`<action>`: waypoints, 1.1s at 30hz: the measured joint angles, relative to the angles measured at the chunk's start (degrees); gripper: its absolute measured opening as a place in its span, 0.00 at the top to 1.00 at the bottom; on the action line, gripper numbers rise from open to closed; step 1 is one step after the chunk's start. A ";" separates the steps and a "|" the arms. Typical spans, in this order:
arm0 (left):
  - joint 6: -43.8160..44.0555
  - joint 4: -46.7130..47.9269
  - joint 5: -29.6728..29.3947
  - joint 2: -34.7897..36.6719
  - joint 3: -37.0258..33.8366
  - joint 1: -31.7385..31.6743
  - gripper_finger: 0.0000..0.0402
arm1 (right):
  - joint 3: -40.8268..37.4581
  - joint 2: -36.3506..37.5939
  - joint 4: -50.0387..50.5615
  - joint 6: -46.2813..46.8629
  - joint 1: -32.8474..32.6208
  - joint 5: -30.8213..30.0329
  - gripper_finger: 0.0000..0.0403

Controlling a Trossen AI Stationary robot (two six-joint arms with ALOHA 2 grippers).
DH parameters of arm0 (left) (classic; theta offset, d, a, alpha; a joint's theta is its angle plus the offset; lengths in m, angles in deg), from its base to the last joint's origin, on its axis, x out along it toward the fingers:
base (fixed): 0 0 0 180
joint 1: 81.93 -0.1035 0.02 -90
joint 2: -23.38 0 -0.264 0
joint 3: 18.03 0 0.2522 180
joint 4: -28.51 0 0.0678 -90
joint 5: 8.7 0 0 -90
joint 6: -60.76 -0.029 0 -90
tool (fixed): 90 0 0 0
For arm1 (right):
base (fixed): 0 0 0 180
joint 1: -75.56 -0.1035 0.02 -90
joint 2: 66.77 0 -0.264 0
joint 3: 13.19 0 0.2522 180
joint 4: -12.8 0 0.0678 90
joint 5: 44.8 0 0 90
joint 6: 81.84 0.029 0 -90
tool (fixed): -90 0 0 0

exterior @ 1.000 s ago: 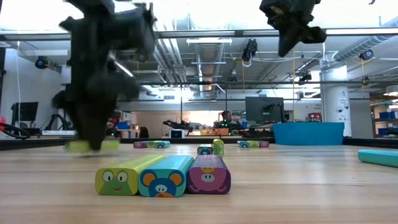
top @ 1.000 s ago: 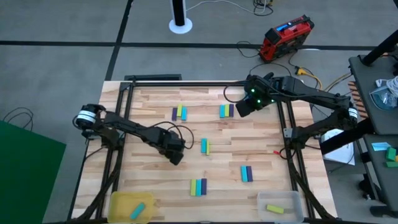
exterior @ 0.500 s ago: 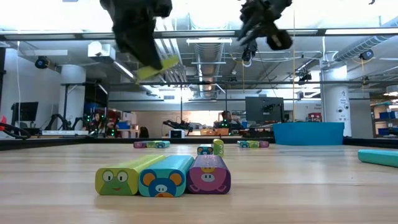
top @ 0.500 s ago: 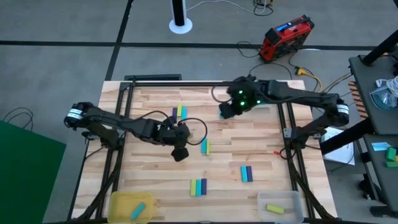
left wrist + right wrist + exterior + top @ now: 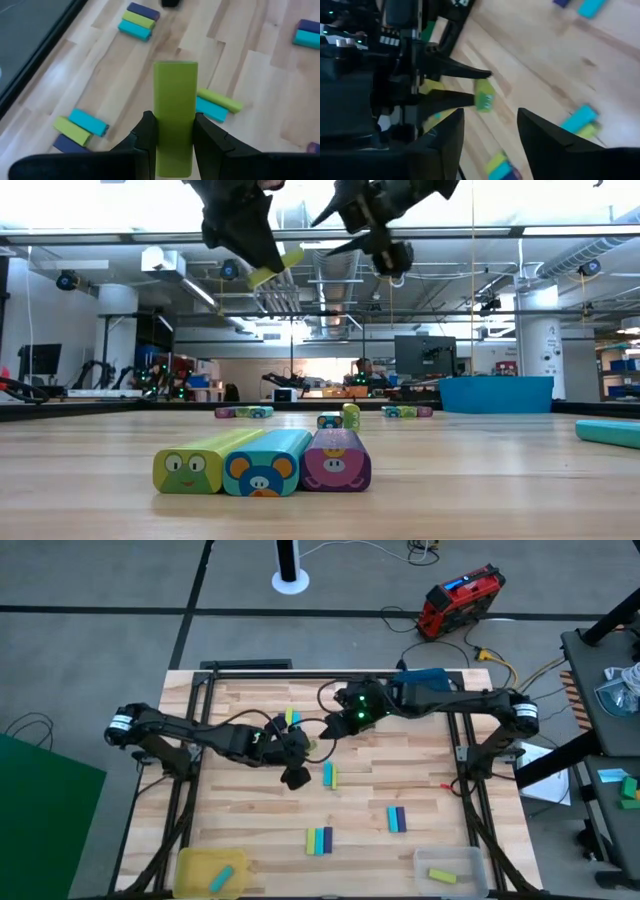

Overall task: Sort blocks
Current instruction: Put the green block into the transparent bin

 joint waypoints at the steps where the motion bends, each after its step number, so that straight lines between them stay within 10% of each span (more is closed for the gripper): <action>1: -0.02 0.02 -0.36 0.00 0.00 -0.14 0.83 | 0.07 -0.51 -0.36 0.25 -0.14 0.16 0.54; 21: -1.51 -2.60 -0.75 0.00 0.00 -0.47 0.83 | 6.58 -8.33 -0.51 -3.05 -1.01 0.86 0.57; 33: -1.26 -2.08 -3.36 -0.05 0.56 -0.40 0.83 | 6.56 -8.72 -0.07 -3.40 -1.03 0.44 0.85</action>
